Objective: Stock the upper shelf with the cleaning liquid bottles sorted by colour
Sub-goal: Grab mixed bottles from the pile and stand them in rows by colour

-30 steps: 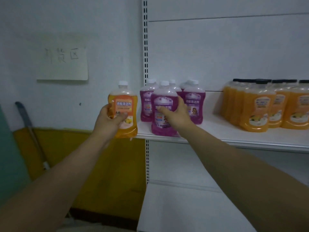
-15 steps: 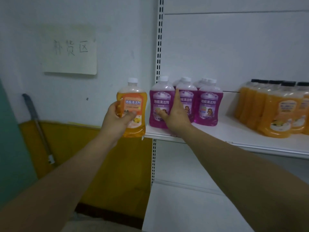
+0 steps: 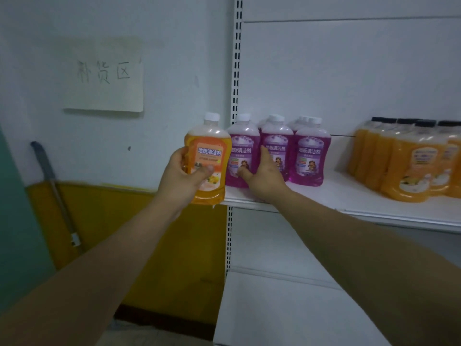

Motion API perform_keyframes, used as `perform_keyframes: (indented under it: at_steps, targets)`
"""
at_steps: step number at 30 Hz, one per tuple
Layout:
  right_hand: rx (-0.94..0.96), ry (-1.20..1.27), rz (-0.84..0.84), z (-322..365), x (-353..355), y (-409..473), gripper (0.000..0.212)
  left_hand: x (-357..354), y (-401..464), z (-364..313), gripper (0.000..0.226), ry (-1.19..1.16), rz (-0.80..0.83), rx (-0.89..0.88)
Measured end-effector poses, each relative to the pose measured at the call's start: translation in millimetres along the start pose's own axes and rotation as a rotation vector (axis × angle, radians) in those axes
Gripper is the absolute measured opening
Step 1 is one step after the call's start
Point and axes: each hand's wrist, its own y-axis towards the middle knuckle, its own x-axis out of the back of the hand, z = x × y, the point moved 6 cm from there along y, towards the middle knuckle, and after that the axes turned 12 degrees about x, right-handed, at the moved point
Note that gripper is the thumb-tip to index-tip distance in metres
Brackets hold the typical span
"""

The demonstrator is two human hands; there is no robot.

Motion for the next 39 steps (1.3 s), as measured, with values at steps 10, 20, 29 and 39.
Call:
perform_keyframes:
  at_steps: [10,20,29,39]
  targets:
    - [-0.055,0.004,0.171,-6,76,-73,0.068,-98,-22,-25,0.042,-0.126,0.216,-0.055]
    - [-0.150,-0.052,0.073,-66,240,-164,0.047,-288,-107,-54,0.052,-0.193,0.472,-0.076]
    - [-0.262,-0.188,-0.018,-146,438,-260,0.047,-494,-219,-84,0.057,-0.224,0.620,-0.086]
    - [-0.255,-0.316,-0.001,-213,546,-273,0.056,-620,-247,-93,0.053,-0.193,0.655,-0.061]
